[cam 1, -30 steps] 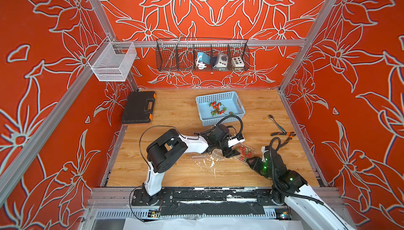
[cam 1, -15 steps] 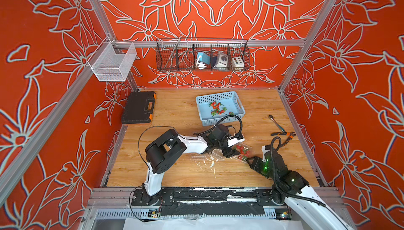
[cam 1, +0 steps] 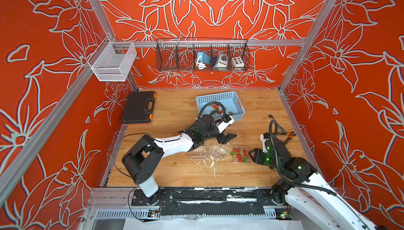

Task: Pack strawberries into containers
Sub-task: Close the packing box at the center of the board, then adjust the packing box at the center of the board.

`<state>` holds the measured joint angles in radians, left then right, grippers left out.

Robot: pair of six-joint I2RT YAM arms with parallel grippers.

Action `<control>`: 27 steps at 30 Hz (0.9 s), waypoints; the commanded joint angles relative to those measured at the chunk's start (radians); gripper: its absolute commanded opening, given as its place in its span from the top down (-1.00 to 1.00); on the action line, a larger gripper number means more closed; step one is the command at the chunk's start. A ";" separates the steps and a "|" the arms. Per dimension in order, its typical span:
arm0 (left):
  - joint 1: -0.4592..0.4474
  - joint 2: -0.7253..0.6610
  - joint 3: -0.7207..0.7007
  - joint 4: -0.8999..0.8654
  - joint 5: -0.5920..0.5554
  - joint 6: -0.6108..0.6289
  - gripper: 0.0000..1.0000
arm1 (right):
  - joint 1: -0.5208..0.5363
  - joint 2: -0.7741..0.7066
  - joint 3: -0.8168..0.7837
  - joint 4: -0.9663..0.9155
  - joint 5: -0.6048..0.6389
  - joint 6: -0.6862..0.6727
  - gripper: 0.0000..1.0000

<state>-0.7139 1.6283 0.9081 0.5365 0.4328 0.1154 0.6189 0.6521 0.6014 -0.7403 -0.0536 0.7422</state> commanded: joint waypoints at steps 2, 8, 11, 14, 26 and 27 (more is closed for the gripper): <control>0.096 -0.088 -0.066 0.089 -0.137 -0.111 -0.45 | 0.115 0.159 0.078 0.042 -0.015 -0.126 0.16; 0.332 -0.239 -0.253 0.174 -0.262 -0.278 -0.46 | 0.287 0.328 0.087 0.173 -0.070 -0.137 0.21; 0.419 -0.301 -0.330 0.185 -0.337 -0.298 -0.46 | 0.308 0.383 0.060 0.245 -0.132 -0.132 0.22; 0.510 -0.323 -0.385 0.216 -0.354 -0.344 -0.45 | 0.315 0.445 0.022 0.325 -0.200 -0.109 0.22; 0.607 -0.266 -0.470 0.310 -0.305 -0.347 -0.44 | 0.241 0.523 -0.076 0.395 -0.122 -0.016 0.16; 0.607 -0.270 -0.469 0.308 -0.304 -0.343 -0.44 | 0.218 0.520 -0.083 0.394 -0.115 -0.016 0.15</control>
<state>-0.1120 1.3548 0.4423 0.7856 0.1108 -0.2253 0.8833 1.1660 0.5446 -0.3634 -0.2131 0.6922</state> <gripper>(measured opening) 0.719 0.422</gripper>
